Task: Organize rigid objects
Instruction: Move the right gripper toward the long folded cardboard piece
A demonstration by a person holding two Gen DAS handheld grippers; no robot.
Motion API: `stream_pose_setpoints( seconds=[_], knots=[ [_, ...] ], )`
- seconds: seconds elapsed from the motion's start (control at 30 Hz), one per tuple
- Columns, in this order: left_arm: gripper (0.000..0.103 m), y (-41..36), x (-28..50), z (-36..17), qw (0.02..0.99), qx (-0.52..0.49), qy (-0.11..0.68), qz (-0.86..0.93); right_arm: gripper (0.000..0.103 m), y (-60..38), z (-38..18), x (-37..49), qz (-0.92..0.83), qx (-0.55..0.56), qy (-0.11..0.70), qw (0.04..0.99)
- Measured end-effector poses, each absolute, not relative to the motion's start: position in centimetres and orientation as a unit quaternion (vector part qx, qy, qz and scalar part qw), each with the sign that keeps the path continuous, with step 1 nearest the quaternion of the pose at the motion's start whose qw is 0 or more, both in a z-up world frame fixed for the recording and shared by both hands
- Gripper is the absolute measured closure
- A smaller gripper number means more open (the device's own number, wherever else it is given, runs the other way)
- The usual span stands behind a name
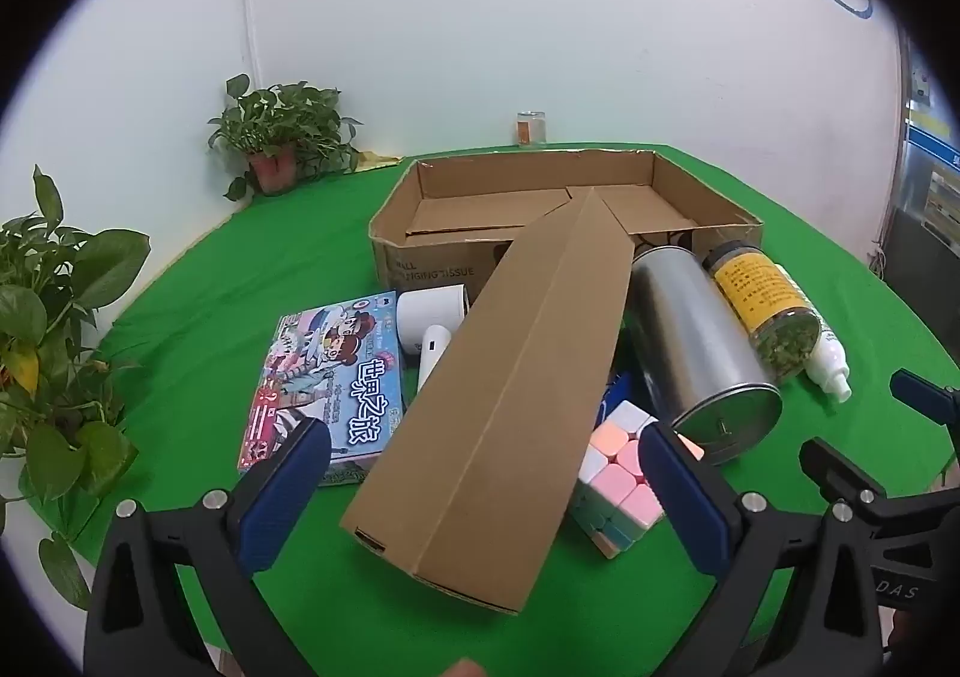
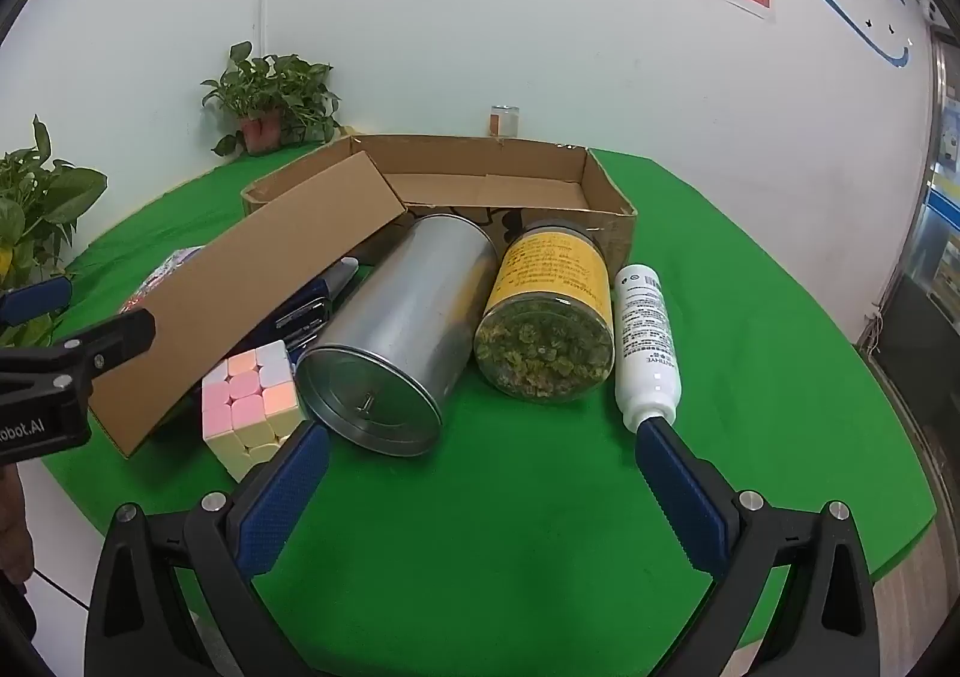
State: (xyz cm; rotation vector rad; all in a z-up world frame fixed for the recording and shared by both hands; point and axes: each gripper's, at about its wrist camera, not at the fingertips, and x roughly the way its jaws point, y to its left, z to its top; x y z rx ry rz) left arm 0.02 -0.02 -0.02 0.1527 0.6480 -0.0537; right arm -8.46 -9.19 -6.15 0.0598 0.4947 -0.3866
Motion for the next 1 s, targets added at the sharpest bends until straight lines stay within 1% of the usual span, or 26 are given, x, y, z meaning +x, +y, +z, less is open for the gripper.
stream_pose_setpoints(
  seconds=[0.13, 0.17, 0.23, 0.27, 0.3, 0.33, 0.37, 0.4, 0.43, 0.47, 0.5, 0.53, 0.57, 0.6, 0.67, 0.9, 1.0],
  knots=[
    [0.001, -0.2, 0.6, -0.5, 0.940, 0.071, 0.333, -0.030, 0.000, -9.4, -5.9, -8.1, -0.195, 0.017, 0.249, 0.949],
    [0.001, 1.2, 1.3, -0.5, 0.939, 0.043, 0.339, -0.041, 0.000, -9.5, -5.8, -8.1, -0.195, 0.018, 0.248, 0.949],
    [0.003, 2.0, 1.6, -0.8, 0.941, 0.029, 0.333, -0.045, 0.000, -9.5, -6.1, -8.1, -0.194, 0.021, 0.245, 0.950],
    [0.027, 2.4, 1.6, -0.8, 0.944, 0.024, 0.326, -0.046, 0.001, -9.5, -6.1, -7.8, -0.194, 0.022, 0.245, 0.950],
    [0.056, 2.7, 1.3, -0.8, 0.947, 0.024, 0.316, -0.047, 0.009, -9.3, -6.2, -6.7, -0.193, 0.021, 0.248, 0.949],
    [0.097, 2.7, 1.2, -0.8, 0.947, 0.021, 0.315, -0.058, 0.017, -9.3, -6.4, -6.5, -0.191, 0.020, 0.247, 0.950],
    [0.097, 2.7, 1.1, -0.6, 0.949, 0.011, 0.309, -0.064, 0.039, -9.0, -6.4, -6.6, -0.185, 0.018, 0.238, 0.953],
    [0.097, 2.9, 0.7, -0.2, 0.956, 0.009, 0.288, -0.060, 0.047, -8.9, -6.2, -6.4, -0.182, 0.014, 0.239, 0.954],
    [0.097, 2.9, 0.4, 0.2, 0.961, 0.017, 0.272, -0.049, 0.046, -8.6, -6.1, -6.5, -0.180, 0.011, 0.231, 0.956],
    [0.092, 2.9, 0.1, 0.6, 0.965, 0.025, 0.257, -0.039, 0.036, -8.9, -5.7, -6.8, -0.171, 0.017, 0.216, 0.961],
    [0.079, 3.0, -0.1, 0.9, 0.968, 0.027, 0.248, -0.039, 0.005, -9.4, -5.3, -7.0, -0.165, 0.022, 0.207, 0.964],
    [0.021, 3.1, 0.2, 1.0, 0.965, 0.026, 0.258, -0.043, 0.001, -9.3, -5.1, -7.3, -0.163, 0.025, 0.198, 0.966],
    [0.003, 3.3, 0.6, 1.1, 0.961, 0.023, 0.273, -0.038, 0.000, -9.3, -5.0, -7.5, -0.158, 0.032, 0.188, 0.969],
    [0.001, 3.6, 0.7, 1.0, 0.961, 0.014, 0.273, -0.031, 0.000, -9.3, -5.0, -7.6, -0.155, 0.037, 0.188, 0.969],
    [0.001, 3.8, 1.0, 0.8, 0.960, 0.010, 0.277, -0.035, 0.000, -9.6, -5.4, -6.9, -0.137, 0.053, 0.199, 0.969],
    [0.001, 3.8, 1.9, -0.8, 0.945, 0.014, 0.319, -0.071, 0.000, -8.9, -6.2, -5.8, -0.096, 0.066, 0.216, 0.969],
    [0.001, 5.0, 2.6, -1.7, 0.934, -0.009, 0.347, -0.079, 0.000, -8.1, -6.2, -5.7, -0.068, 0.060, 0.222, 0.971]
  ],
)
